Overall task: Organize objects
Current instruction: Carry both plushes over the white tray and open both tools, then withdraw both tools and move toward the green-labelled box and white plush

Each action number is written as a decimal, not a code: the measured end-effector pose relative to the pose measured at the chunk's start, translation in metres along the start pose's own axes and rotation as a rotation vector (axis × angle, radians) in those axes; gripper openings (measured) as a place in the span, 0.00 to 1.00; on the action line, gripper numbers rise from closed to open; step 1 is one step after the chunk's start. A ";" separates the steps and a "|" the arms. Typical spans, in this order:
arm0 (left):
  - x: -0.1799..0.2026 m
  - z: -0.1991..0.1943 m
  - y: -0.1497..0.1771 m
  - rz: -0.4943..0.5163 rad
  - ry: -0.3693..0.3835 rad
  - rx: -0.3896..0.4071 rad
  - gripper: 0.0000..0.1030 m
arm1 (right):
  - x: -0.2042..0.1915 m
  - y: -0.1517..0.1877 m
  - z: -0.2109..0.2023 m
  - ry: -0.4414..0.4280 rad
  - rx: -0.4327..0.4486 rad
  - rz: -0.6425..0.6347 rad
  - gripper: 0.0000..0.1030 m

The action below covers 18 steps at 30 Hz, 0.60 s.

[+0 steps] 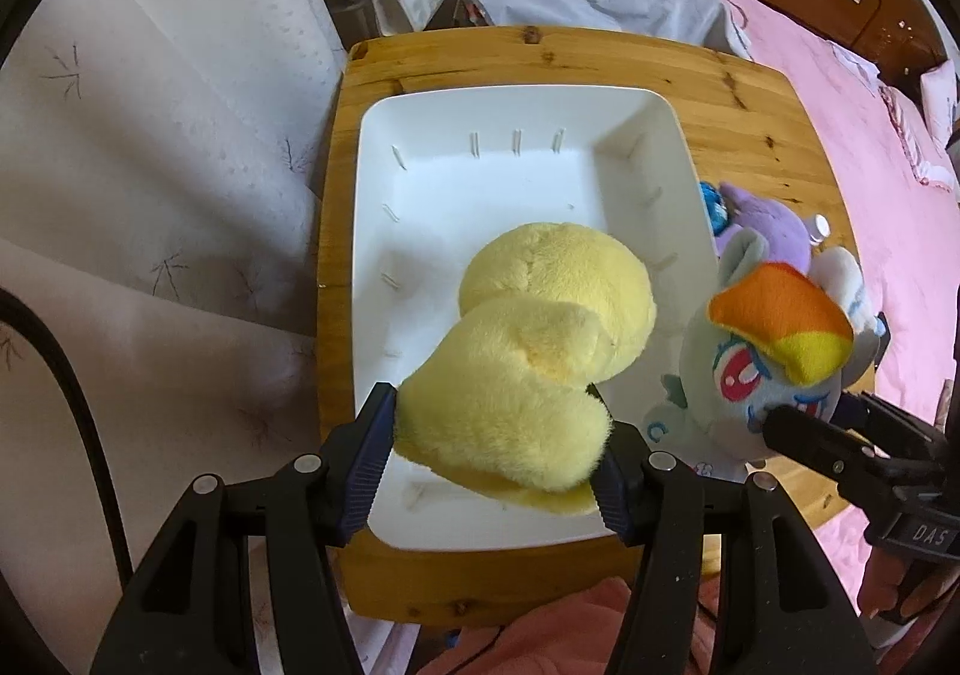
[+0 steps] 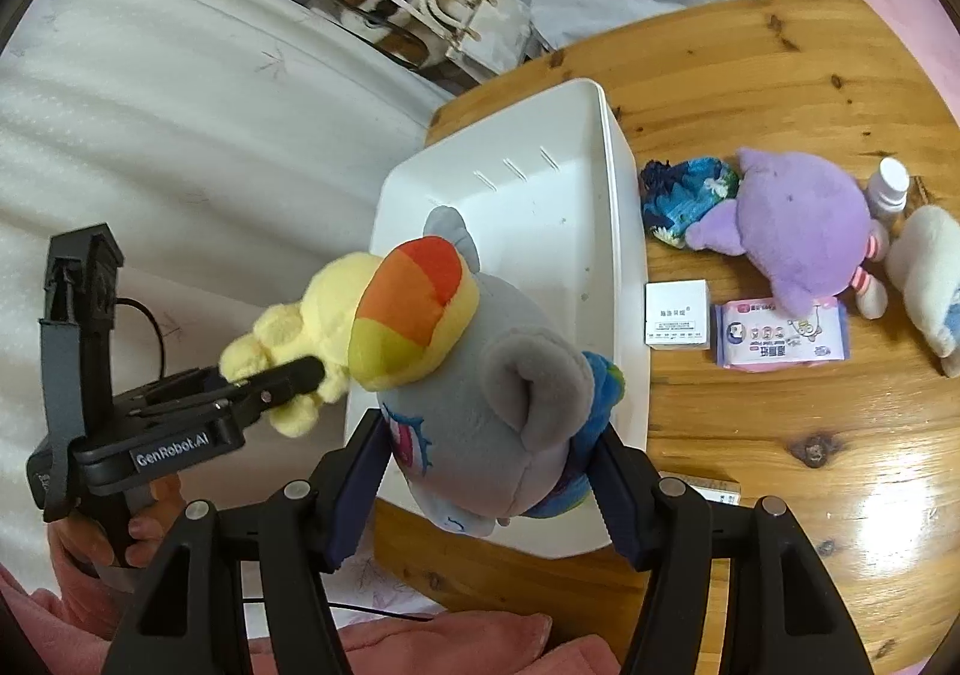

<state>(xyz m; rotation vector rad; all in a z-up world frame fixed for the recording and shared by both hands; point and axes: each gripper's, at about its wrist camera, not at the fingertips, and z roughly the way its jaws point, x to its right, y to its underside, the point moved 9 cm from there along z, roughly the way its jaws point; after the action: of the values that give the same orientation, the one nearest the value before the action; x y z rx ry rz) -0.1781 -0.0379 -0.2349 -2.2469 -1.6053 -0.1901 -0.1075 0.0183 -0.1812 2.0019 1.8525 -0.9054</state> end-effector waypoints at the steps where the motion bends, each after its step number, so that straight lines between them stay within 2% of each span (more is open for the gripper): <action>1: -0.002 0.002 -0.002 -0.002 0.001 0.003 0.62 | 0.000 0.000 0.003 0.002 0.000 0.003 0.63; 9: -0.010 0.004 -0.008 -0.022 -0.011 0.028 0.62 | 0.007 -0.005 0.014 0.012 0.034 0.040 0.67; 11: -0.011 0.003 -0.007 -0.026 -0.018 0.029 0.62 | 0.006 -0.008 0.012 0.017 0.049 0.035 0.73; 13: -0.011 0.001 -0.006 -0.033 -0.025 0.029 0.63 | 0.005 -0.008 0.009 0.032 0.053 0.017 0.75; 18: -0.004 -0.010 0.000 -0.043 -0.035 0.046 0.72 | -0.002 -0.007 -0.002 0.049 0.064 -0.042 0.79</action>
<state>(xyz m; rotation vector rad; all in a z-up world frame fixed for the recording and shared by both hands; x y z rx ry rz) -0.1786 -0.0453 -0.2268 -2.1941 -1.6605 -0.1248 -0.1132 0.0192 -0.1768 2.0480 1.9216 -0.9469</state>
